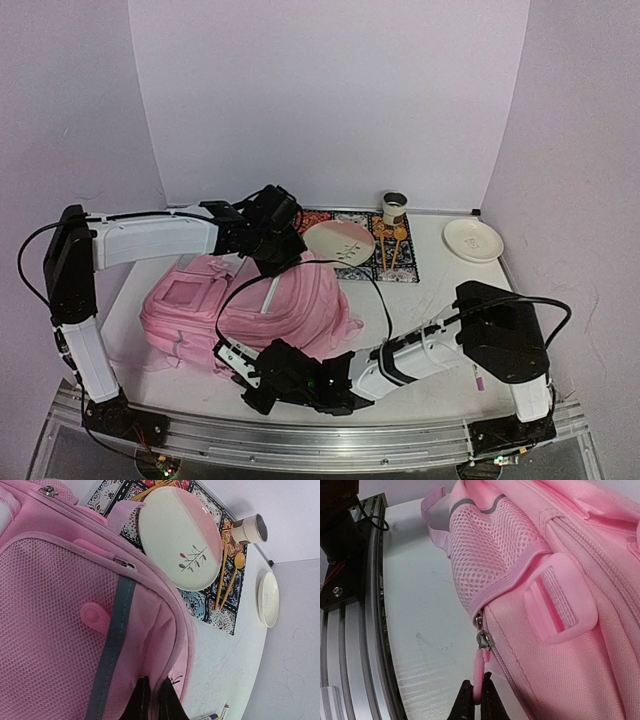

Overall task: Pack the student bag
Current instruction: Zip the student bag into the largest pocket of the bag, then put down the student bag at the center of the board.

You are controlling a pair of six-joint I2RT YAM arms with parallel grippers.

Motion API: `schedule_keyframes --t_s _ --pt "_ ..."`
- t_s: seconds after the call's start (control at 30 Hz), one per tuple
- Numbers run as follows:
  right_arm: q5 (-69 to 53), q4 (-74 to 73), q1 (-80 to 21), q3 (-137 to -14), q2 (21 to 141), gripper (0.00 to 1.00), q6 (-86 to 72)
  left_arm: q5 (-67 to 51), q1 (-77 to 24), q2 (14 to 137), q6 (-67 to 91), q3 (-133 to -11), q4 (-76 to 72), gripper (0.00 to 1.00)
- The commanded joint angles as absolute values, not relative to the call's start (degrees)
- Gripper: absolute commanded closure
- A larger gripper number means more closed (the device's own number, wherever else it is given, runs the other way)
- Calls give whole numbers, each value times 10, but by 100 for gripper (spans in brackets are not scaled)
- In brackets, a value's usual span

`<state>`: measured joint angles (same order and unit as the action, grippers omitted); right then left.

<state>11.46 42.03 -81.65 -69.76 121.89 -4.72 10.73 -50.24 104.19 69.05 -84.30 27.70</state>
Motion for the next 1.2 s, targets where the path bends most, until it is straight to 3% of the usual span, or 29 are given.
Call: schedule_keyframes --t_s 0.0,0.1,0.27,0.67,0.83,1.17 --pt "91 480 -835 -749 1228 97 -27 85 -503 1001 721 -842 169 100" --pt "90 484 -835 -757 1234 94 -25 82 -503 992 719 -832 161 100" --pt "109 481 -835 -714 1207 80 -29 80 -503 970 704 -814 159 100" --pt "199 448 -835 -541 1042 64 -66 84 -503 914 637 -750 157 99" --pt "240 404 -834 -512 995 59 -90 82 -503 888 595 -725 158 84" --pt "274 324 -818 -493 932 53 -131 106 -503 797 487 -659 199 43"
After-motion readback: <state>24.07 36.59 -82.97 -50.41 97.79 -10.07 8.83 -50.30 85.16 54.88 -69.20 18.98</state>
